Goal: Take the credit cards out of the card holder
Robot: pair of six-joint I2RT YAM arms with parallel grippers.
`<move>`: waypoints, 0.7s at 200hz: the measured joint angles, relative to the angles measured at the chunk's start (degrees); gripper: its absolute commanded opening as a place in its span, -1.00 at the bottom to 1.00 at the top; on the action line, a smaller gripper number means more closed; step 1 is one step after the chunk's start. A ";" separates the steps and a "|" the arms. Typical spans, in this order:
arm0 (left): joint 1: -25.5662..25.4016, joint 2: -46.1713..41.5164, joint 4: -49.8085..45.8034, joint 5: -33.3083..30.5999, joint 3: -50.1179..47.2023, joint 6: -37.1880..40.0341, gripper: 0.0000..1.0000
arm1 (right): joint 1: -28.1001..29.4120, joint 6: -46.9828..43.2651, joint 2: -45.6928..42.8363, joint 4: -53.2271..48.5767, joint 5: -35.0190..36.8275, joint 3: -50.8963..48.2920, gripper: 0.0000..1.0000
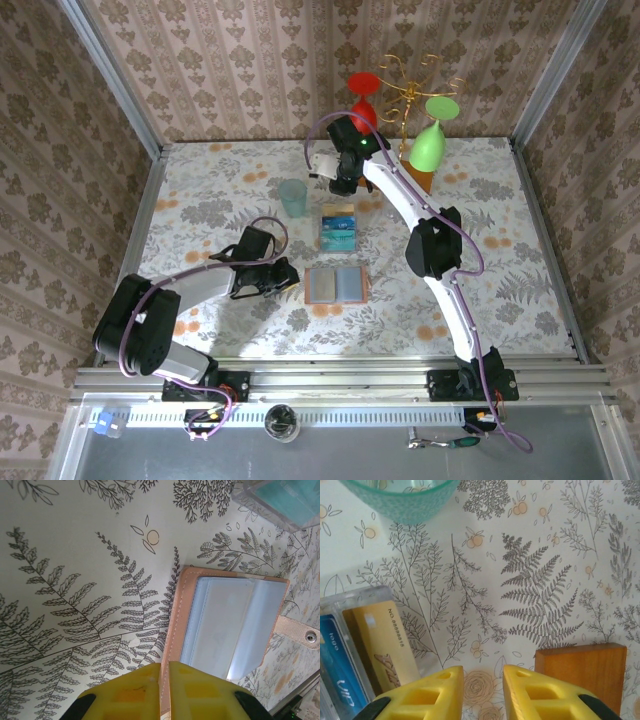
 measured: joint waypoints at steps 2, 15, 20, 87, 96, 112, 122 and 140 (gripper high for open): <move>0.00 0.00 0.00 0.00 0.00 0.00 -0.75 | 0.07 0.15 0.00 0.20 0.00 -0.09 -0.40; 0.00 0.00 0.00 0.00 0.00 0.00 -0.75 | 0.28 0.50 0.00 1.22 0.00 -0.96 -0.39; 0.00 0.00 0.00 0.00 0.00 0.00 -0.75 | 0.33 0.63 0.00 1.57 0.00 -1.40 -0.38; 0.00 0.00 0.07 0.02 -0.50 0.00 -0.75 | 1.57 1.09 0.00 3.67 -0.04 -5.46 -0.35; 0.00 0.00 0.04 0.02 -0.50 0.00 -0.75 | 1.70 1.09 0.00 3.69 -0.04 -5.73 -0.35; 0.00 0.00 0.04 0.02 -0.50 0.00 -0.75 | 1.81 1.09 0.00 3.80 -0.04 -6.14 -0.34; 0.00 0.00 0.04 0.02 -0.50 0.00 -0.75 | 1.86 1.09 0.00 3.85 -0.04 -6.43 -0.34; 0.00 -0.09 0.07 0.02 -0.81 0.00 -0.74 | 1.86 1.11 0.00 4.07 -0.07 -7.13 -0.34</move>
